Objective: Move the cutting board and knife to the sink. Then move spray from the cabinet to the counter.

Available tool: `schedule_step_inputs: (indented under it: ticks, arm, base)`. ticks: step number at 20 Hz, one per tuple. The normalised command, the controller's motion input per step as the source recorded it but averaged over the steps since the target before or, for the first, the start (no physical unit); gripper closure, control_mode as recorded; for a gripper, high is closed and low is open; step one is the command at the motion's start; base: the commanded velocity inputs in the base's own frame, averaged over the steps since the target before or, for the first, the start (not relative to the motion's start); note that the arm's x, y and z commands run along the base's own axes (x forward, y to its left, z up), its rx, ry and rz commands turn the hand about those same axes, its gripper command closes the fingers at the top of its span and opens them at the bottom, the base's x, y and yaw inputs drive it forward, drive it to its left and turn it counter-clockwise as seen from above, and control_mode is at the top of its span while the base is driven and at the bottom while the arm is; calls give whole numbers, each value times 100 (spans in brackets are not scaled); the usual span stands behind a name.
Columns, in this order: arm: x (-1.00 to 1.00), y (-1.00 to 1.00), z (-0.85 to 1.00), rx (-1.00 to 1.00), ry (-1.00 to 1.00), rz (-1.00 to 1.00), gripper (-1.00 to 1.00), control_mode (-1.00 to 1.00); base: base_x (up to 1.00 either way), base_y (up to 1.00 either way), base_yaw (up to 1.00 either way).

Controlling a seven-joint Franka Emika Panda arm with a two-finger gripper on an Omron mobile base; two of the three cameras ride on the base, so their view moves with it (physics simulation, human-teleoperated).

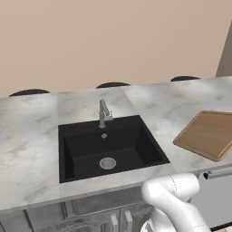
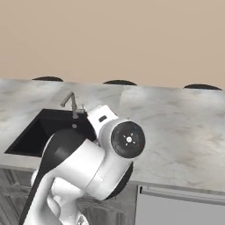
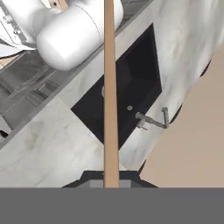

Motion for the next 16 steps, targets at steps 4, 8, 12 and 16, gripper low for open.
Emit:
schedule_step_inputs:
  ticks: [4,8,12,16]
  arm:
    - [4,5,0,0,11,3,100,-100]
    - [17,0,0,2,20,0,100,-100]
    - [9,3,0,14,29,0,100,-100]
    - [16,21,0,20,29,0,100,-100]
  base:
    - [0,0,0]
    - [0,0,0]
    - [0,0,0]
    - [0,0,0]
